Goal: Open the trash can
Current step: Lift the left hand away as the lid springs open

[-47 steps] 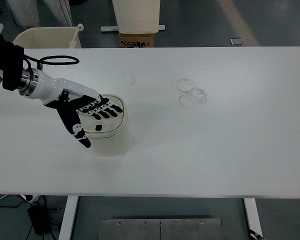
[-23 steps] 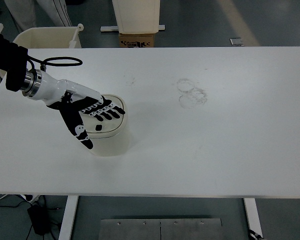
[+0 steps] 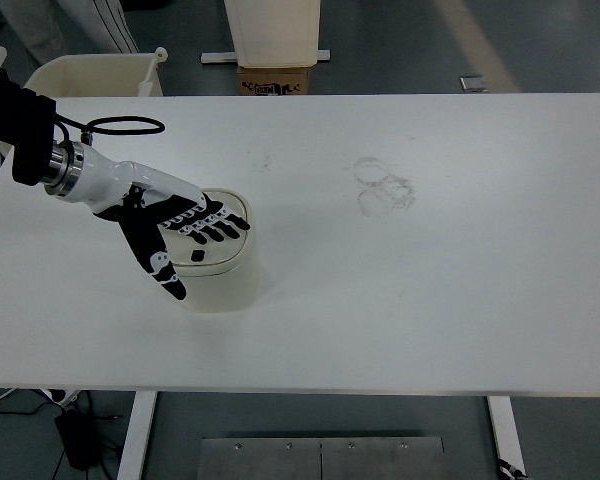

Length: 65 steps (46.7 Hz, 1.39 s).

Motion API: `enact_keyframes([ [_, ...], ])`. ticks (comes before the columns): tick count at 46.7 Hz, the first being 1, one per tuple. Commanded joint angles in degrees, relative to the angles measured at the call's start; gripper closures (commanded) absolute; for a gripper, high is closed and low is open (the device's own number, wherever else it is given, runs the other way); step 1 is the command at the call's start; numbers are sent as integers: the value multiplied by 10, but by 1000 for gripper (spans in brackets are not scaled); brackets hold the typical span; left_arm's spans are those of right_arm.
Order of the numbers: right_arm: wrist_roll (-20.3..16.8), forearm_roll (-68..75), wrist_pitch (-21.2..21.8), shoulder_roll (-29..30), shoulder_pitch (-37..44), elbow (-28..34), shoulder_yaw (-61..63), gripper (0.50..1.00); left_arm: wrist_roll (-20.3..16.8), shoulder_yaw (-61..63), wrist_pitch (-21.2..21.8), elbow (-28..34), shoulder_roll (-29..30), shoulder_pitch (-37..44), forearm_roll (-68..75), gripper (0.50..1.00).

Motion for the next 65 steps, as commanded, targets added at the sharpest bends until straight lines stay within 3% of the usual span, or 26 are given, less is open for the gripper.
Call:
enact_keyframes([
  [1,0,0,0,0,0,0,0,509,0,1,0,0,1,0,0,500],
  [43,0,0,0,0,0,0,0,509,0,-1,0,4,2,-7,-3,500],
  [54,1,0,0,0,0,0,0,509,0,-2,0,39,-5,-31,-17,500],
  [65,0,-3,0,0,0,-1,0,509,-1,-14,0,120,-39,-76,-75,500],
])
